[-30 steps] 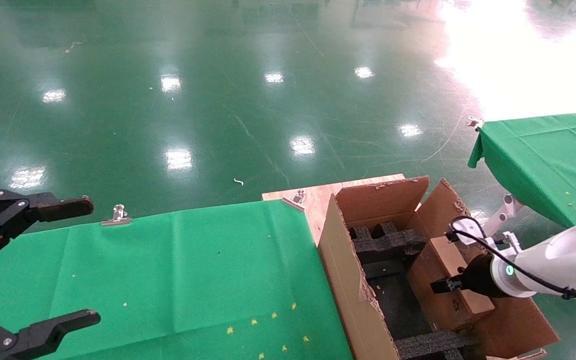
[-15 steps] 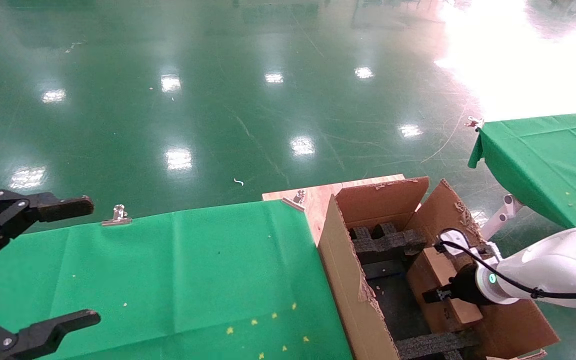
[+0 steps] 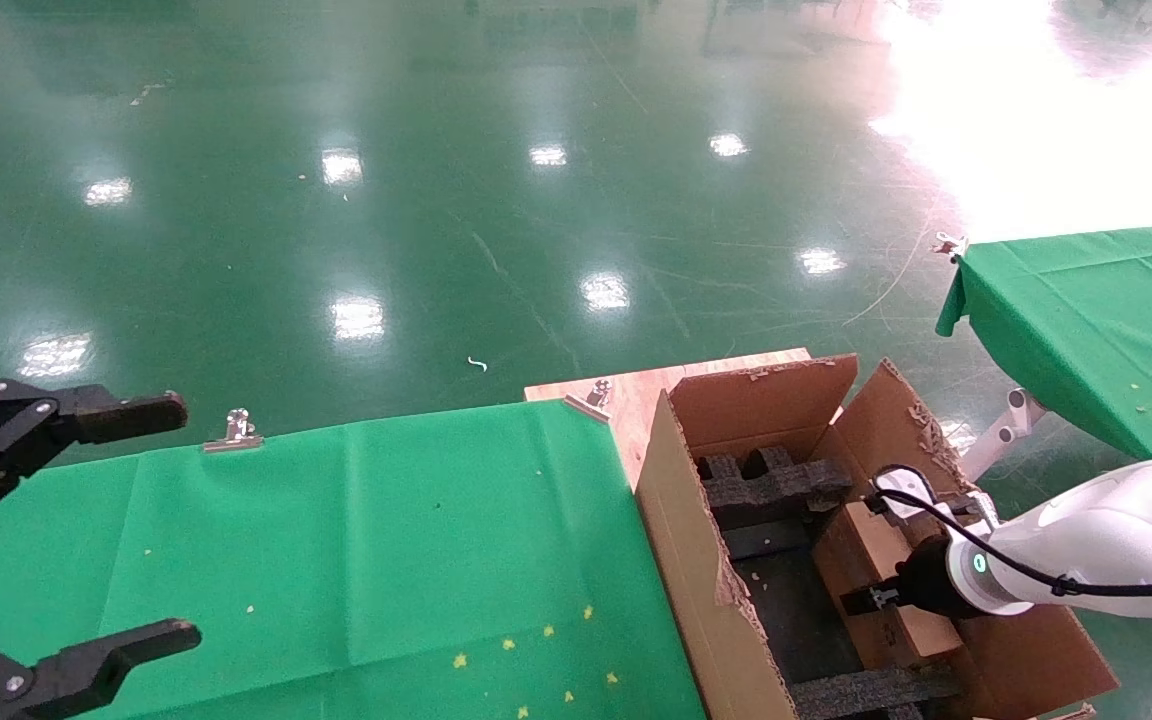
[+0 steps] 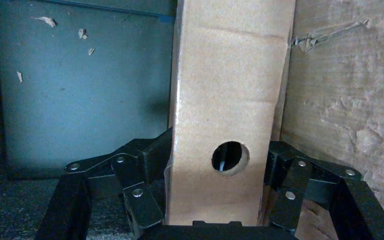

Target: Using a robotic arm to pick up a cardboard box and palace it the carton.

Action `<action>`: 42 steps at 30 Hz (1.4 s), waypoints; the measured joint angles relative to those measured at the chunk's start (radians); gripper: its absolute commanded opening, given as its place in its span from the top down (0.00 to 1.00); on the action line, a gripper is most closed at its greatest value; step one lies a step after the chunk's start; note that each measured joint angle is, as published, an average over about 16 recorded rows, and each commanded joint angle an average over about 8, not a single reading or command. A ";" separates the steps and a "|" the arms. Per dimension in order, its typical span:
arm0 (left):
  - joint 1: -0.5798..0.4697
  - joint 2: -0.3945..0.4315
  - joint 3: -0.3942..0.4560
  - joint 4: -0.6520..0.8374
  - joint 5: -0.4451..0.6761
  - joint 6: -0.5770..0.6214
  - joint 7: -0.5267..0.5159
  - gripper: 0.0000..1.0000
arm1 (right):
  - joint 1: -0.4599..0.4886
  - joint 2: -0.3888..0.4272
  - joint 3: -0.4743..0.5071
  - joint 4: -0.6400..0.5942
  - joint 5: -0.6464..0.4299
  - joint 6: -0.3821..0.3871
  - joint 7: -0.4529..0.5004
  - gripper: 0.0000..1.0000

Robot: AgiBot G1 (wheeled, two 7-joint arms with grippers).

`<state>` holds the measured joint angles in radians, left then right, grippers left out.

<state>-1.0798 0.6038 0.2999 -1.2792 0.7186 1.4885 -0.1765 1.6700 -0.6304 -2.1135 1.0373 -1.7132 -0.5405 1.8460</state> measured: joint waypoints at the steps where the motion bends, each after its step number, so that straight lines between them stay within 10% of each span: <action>1: 0.000 0.000 0.000 0.000 0.000 0.000 0.000 0.00 | 0.000 0.000 0.000 0.001 0.000 0.000 0.001 0.00; 42: -0.001 0.000 0.002 0.001 -0.001 0.000 0.001 0.00 | 0.204 0.084 0.078 0.148 0.002 0.009 -0.033 0.00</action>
<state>-1.0806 0.6033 0.3017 -1.2784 0.7176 1.4882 -0.1755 1.8744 -0.5462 -2.0351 1.1858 -1.7116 -0.5313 1.8130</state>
